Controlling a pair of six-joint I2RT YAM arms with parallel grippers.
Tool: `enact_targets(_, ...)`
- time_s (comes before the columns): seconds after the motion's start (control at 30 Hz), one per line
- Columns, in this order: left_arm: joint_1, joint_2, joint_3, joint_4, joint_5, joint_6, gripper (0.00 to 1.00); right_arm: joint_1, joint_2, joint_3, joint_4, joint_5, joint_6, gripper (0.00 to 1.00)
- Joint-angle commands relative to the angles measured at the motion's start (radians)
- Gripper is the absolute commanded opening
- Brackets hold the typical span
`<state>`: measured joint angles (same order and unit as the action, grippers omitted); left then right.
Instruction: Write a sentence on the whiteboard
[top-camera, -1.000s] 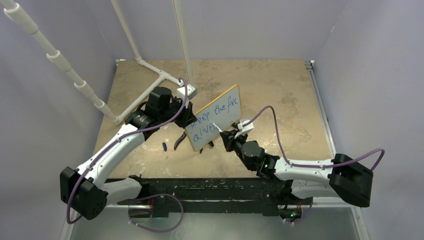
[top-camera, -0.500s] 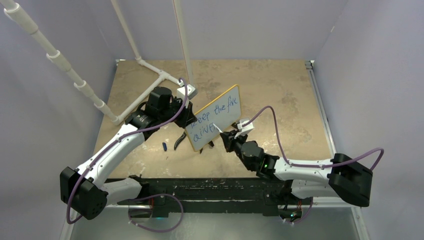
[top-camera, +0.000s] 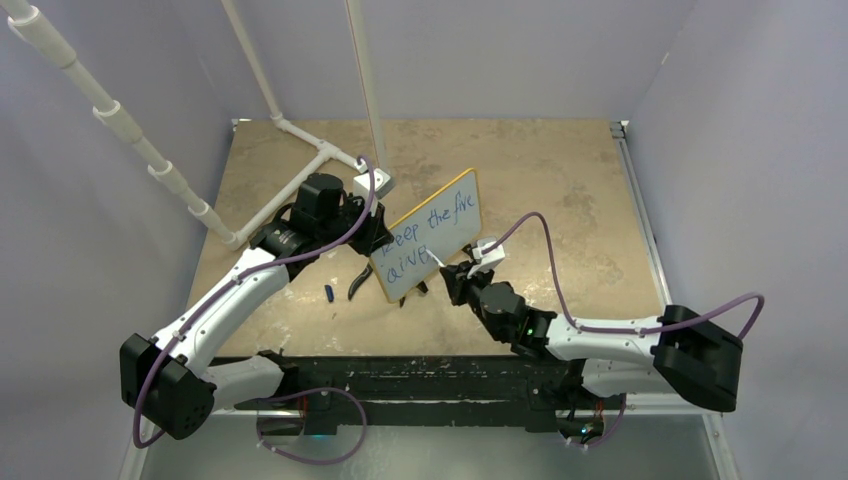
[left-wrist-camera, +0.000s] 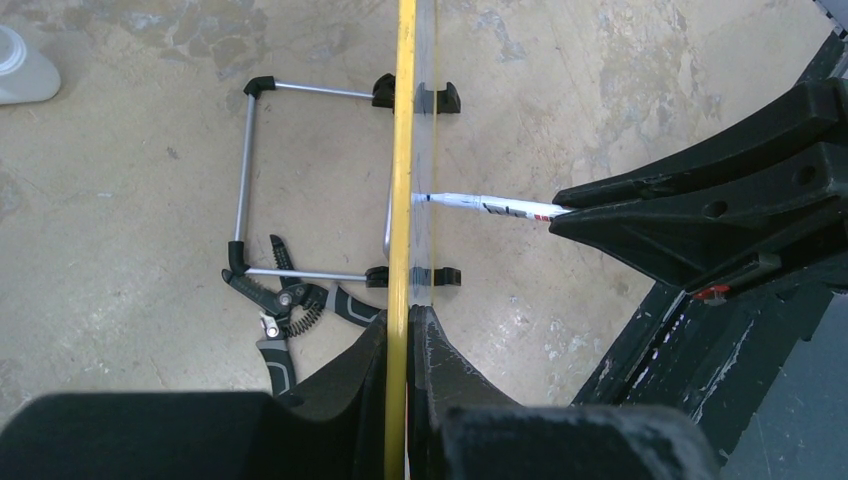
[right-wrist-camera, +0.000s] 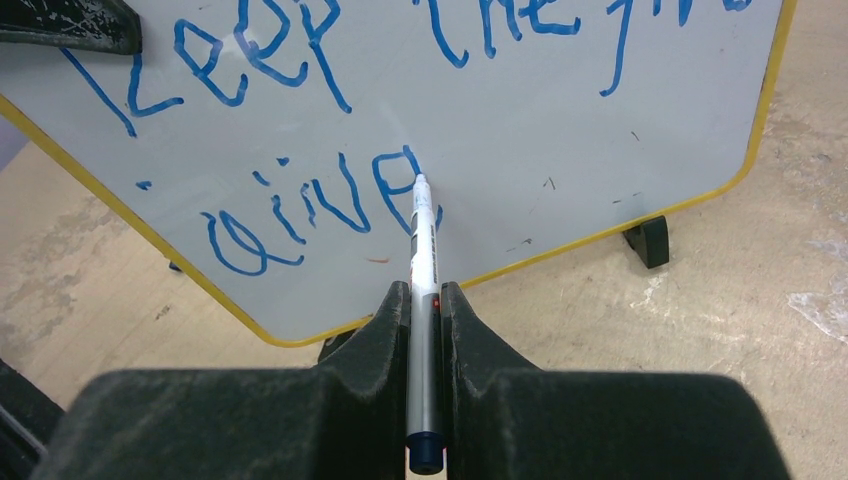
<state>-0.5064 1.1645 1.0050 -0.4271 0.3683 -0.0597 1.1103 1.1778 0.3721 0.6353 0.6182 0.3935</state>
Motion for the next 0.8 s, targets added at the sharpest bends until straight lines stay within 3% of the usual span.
enact_targets(0.0, 0.002, -0.025, 0.006, 0.009, -0.015, 0.013, 0.00, -0.003, -0.032, 0.009, -0.004, 0.006, 0.016, 0.00)
enact_targets(0.37, 0.003, -0.022, 0.003, 0.011, -0.019, 0.009, 0.00, -0.006, -0.023, 0.003, -0.090, 0.054, 0.094, 0.00)
enact_targets(0.77, 0.003, -0.023, 0.002, 0.012, -0.014, 0.012, 0.00, -0.022, 0.029, -0.006, -0.044, 0.045, 0.109, 0.00)
